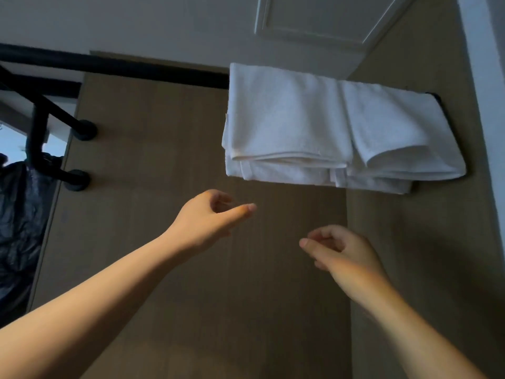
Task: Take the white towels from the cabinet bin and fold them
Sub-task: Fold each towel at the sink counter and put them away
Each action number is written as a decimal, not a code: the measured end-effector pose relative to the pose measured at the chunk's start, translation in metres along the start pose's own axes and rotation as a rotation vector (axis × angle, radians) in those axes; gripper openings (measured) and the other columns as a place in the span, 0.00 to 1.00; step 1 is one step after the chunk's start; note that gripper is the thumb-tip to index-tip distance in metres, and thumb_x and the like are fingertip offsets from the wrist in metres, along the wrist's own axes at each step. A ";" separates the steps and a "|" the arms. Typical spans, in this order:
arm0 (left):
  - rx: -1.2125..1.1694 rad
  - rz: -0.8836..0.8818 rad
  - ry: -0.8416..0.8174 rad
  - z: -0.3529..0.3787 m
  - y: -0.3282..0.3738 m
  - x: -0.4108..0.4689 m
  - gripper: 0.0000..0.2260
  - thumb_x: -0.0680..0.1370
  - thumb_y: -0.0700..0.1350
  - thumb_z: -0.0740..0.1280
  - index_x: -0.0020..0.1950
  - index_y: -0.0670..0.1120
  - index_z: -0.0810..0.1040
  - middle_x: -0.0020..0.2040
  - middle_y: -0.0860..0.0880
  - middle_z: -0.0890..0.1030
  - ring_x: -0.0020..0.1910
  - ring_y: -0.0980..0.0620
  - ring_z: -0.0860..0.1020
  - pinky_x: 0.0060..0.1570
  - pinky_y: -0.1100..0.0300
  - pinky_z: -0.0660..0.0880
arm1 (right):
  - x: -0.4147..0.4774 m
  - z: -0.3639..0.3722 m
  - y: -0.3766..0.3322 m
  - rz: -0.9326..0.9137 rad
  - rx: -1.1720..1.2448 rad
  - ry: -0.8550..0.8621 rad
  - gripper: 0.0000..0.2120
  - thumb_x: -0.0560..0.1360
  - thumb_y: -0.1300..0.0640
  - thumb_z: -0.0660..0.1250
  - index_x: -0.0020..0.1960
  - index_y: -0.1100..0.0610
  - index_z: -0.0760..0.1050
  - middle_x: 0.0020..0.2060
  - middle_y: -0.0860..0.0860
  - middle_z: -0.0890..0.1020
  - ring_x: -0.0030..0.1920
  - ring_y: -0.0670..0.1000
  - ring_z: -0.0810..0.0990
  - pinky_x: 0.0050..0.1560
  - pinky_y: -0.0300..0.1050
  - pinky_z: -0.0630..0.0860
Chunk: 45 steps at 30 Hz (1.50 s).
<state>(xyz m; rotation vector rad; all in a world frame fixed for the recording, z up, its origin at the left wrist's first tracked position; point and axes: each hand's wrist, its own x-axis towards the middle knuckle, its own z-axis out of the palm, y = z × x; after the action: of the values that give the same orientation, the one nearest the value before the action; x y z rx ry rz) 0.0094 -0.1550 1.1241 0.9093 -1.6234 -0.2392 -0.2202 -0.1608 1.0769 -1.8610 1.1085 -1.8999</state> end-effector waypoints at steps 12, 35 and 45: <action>0.711 -0.013 -0.437 0.051 -0.108 -0.153 0.16 0.75 0.54 0.69 0.59 0.49 0.76 0.53 0.52 0.79 0.52 0.53 0.78 0.51 0.60 0.74 | -0.115 -0.009 0.099 0.051 -0.712 -0.454 0.07 0.69 0.49 0.76 0.42 0.47 0.78 0.39 0.43 0.81 0.44 0.45 0.80 0.48 0.46 0.77; 0.720 -0.797 -0.768 0.063 -0.216 -0.465 0.15 0.77 0.55 0.66 0.62 0.53 0.73 0.56 0.54 0.77 0.53 0.56 0.77 0.51 0.64 0.73 | -0.360 0.064 0.224 0.442 -0.656 -1.219 0.11 0.74 0.48 0.72 0.53 0.47 0.74 0.43 0.42 0.75 0.43 0.43 0.75 0.40 0.35 0.69; 0.647 -0.928 -0.611 -0.060 -0.236 -0.512 0.12 0.76 0.56 0.66 0.58 0.55 0.74 0.52 0.59 0.77 0.50 0.62 0.76 0.51 0.66 0.74 | -0.415 0.151 0.176 0.594 -0.587 -1.236 0.13 0.75 0.49 0.71 0.58 0.47 0.74 0.46 0.42 0.76 0.49 0.42 0.76 0.50 0.35 0.75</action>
<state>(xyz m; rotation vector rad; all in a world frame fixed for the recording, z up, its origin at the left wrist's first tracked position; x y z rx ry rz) 0.1609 0.0471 0.6164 2.2419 -1.7289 -0.7023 -0.0746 -0.0566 0.6369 -2.0269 1.4625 0.0441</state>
